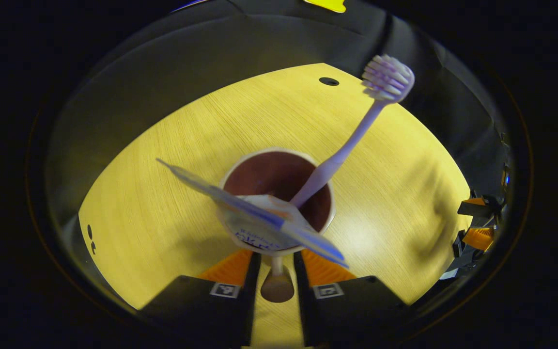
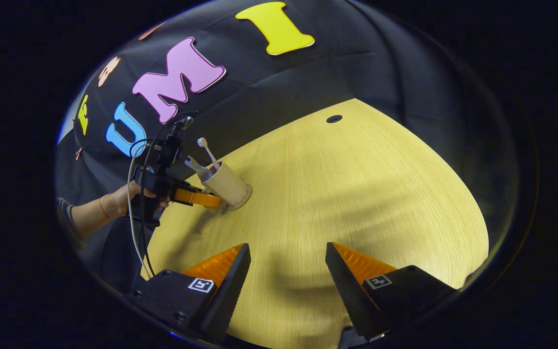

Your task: Put the toothbrush and toothpaste on the desktop into the cup, then pick up the cup and place it on the coaster on the desktop.

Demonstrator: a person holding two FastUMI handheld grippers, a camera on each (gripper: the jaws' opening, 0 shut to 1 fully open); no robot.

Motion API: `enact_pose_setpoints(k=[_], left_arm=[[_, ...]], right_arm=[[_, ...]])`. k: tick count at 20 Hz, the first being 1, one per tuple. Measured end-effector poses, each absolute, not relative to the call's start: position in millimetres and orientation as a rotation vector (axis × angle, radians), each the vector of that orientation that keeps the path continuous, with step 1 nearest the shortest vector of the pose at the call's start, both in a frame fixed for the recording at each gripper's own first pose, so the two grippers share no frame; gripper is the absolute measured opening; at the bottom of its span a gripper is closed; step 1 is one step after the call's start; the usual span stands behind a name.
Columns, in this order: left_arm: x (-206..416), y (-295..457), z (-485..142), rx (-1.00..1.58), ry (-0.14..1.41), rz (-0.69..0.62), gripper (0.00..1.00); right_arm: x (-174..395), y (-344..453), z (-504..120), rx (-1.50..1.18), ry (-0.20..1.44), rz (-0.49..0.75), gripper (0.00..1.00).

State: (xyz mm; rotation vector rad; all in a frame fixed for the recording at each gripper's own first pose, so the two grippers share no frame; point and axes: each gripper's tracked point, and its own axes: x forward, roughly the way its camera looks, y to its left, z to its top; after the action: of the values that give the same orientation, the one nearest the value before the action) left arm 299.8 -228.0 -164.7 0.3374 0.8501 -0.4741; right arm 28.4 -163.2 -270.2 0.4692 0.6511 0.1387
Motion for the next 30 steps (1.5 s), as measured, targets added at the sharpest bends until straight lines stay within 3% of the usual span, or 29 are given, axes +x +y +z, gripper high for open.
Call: enact_pose_setpoints(k=[3, 13, 24, 30], left_arm=[[294.0, -228.6, -167.4, 0.322, 0.860, -0.485, 0.92], [247.9, -190.0, -141.0, 0.215, 0.748, -0.430, 0.92], [135.6, -75.7, -115.3, 0.100, 0.592, -0.273, 0.92], [66.9, -47.8, -111.9, 0.018, 0.517, -0.306, 0.92]], right_arm=[[30.9, -159.7, -269.4, 0.475, 0.651, 0.141, 0.96], [28.7, -134.9, -250.5, 0.446, 0.631, 0.162, 0.96], [13.4, -52.6, -200.5, 0.383, 0.606, 0.260, 0.96], [-0.8, -3.9, -171.5, 0.342, 0.588, 0.305, 0.96]])
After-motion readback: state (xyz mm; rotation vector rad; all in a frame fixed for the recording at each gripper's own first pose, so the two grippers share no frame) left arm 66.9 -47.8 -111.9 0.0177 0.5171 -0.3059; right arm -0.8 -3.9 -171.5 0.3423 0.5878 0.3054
